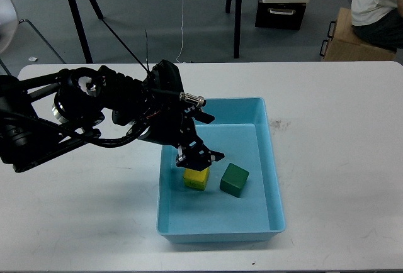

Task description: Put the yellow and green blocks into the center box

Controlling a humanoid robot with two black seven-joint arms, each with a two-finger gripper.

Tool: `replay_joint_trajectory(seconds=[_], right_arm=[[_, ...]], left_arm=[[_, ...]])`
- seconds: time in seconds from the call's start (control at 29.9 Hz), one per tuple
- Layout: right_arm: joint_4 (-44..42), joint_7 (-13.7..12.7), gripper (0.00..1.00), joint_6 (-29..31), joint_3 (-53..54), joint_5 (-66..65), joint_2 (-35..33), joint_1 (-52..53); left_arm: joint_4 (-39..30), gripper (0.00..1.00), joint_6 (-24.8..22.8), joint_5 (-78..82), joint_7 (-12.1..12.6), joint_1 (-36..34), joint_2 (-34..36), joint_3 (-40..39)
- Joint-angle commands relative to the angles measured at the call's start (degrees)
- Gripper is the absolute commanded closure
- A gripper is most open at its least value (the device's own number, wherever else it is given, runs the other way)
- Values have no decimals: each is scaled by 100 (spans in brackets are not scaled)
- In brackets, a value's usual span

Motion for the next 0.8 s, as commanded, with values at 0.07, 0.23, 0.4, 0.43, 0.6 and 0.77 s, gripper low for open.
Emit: replay_joint_trajectory(seconds=[0.07,0.23,0.4,0.43,0.6,0.77], right_arm=[[-12,0,2,27,16,-9,-139,6],[-56,0,2,1,7,-9,-527,15],[-48,0,2,1,-1,0,-545,41],[-39,0,2,-17,-10,8,-492,41],[84,0,2,-17,-63,8,-317,269],[444,0,2,36,-273,17,-202,690]], left_arm=[[66,1,0,-825,-1,122,101,-1067],[268,1,0,-2628,-1,895,233,-2870],[286,1,0,-3814,-1,1799,163,-4039],[286,1,0,-4043,-1,1941,145,-4128],[225,1,1126,-5484,-1,2714,-48,-4173],[110,1,2070,-6593,-1,3251,-355,-4173]])
